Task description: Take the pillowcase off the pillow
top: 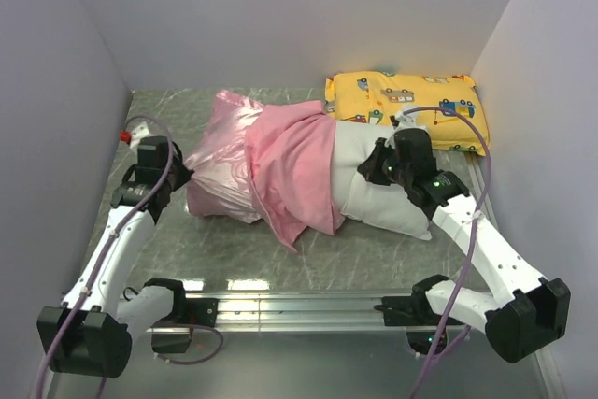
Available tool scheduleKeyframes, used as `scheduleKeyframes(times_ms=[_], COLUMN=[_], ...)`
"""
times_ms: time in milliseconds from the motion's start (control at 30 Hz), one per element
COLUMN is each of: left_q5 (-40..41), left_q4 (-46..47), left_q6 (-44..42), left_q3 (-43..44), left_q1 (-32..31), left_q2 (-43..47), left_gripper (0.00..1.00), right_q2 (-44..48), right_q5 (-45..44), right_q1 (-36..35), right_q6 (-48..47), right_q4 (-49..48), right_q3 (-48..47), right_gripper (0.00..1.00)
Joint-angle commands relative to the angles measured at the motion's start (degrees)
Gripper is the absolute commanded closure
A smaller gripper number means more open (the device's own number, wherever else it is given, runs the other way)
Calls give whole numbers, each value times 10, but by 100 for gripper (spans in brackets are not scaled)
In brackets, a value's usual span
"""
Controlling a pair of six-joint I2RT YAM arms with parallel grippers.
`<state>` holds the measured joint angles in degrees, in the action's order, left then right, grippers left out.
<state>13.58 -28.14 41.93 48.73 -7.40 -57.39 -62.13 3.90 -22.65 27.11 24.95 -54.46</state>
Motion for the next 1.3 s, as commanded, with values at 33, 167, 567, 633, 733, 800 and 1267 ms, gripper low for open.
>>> scheduleKeyframes(times_ms=[33,167,567,633,733,800,1267], left_q5=[54,-6,-146,-138,-138,-140,-148], left_q4=[-32,-17,59,59,70,73,68], left_q6=[-37,-55,-47,-46,-33,-30,-46], left_q3=[40,40,-9,-20,-38,-45,-7], left_q1=[123,263,262,226,203,195,140], left_q2=[24,31,3,7,11,10,-23], left_gripper=[100,99,99,100,100,100,99], right_q2=[46,70,133,137,126,114,-83], right_q5=[-13,-10,18,-36,-79,-104,-212], right_q1=[55,88,34,-21,-102,-156,-298], right_q6=[-11,-13,-59,-65,-76,-87,-93], right_q4=[-10,8,24,25,27,37,-32], right_q3=[-1,-5,9,-5,-28,-39,27], right_gripper=[100,100,94,72,46,36,52])
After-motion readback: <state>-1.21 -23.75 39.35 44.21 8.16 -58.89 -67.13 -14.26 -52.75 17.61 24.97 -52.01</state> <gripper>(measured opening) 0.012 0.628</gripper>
